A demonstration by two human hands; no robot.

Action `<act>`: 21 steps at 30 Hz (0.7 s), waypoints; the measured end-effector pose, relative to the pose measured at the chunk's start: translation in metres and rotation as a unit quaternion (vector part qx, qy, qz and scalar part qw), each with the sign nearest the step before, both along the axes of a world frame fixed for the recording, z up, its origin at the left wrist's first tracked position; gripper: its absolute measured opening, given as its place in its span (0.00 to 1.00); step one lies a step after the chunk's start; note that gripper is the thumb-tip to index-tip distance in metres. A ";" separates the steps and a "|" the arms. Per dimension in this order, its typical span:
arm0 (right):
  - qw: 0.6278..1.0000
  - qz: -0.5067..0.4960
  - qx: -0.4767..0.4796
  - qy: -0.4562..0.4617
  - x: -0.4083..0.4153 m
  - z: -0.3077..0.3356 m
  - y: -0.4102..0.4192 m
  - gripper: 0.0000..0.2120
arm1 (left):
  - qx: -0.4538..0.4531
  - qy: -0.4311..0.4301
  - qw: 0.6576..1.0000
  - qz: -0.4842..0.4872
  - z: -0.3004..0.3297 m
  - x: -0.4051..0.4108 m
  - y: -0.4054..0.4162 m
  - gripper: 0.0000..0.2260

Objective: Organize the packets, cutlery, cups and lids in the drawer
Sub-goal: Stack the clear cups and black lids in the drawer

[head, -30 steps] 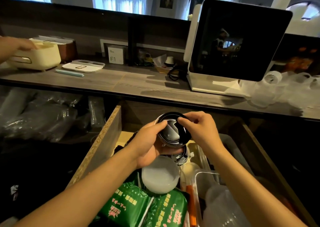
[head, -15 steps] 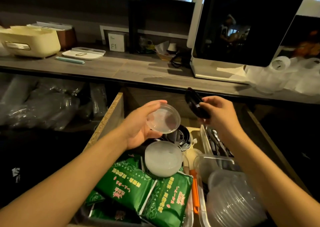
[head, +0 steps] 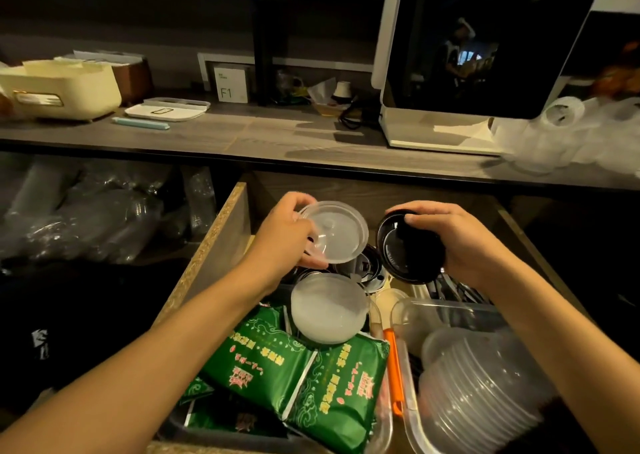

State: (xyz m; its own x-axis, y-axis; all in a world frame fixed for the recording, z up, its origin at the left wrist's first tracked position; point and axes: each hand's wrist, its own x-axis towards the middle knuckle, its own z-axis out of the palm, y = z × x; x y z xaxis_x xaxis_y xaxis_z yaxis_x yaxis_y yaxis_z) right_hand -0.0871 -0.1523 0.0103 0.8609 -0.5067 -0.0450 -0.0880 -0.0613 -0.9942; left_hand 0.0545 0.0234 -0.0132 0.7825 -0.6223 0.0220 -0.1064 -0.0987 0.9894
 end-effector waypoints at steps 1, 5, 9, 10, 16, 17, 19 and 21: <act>1.000 -0.005 -0.010 0.010 0.000 0.000 0.002 0.13 | -0.012 0.020 1.000 0.004 0.000 -0.003 -0.002 0.23; 0.999 -0.026 0.006 0.042 0.001 -0.009 0.006 0.17 | -0.071 0.091 0.993 -0.012 -0.001 -0.012 -0.003 0.17; 0.986 -0.023 -0.126 0.108 0.006 -0.008 0.009 0.28 | -0.107 0.101 0.989 0.004 -0.008 -0.018 -0.005 0.10; 0.977 -0.013 -0.174 0.124 0.006 -0.008 0.010 0.28 | -0.116 0.089 0.989 0.009 -0.009 -0.018 -0.006 0.10; 0.949 0.100 -0.276 0.116 0.003 -0.007 0.018 0.17 | -0.135 0.065 0.988 -0.023 -0.010 -0.024 -0.008 0.15; 0.948 0.081 -0.286 0.111 0.004 -0.009 0.016 0.16 | -0.105 0.045 0.993 -0.036 -0.011 -0.024 -0.007 0.15; 0.949 0.025 -0.295 0.104 0.006 -0.012 0.011 0.13 | -0.017 -0.044 0.997 -0.058 -0.014 -0.021 -0.007 0.09; 0.939 0.004 -0.327 0.109 0.006 -0.013 0.006 0.14 | 0.014 -0.103 0.991 -0.086 -0.016 -0.019 -0.005 0.11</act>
State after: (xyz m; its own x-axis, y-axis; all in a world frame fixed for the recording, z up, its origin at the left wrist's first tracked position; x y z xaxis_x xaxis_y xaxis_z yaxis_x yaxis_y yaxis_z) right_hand -0.0812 -0.1467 -0.0032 0.8715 -0.4805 0.0982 -0.2811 -0.6533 -0.7029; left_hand 0.0357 0.0182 -0.0289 0.6449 -0.7489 0.1523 -0.3243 -0.0877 0.9419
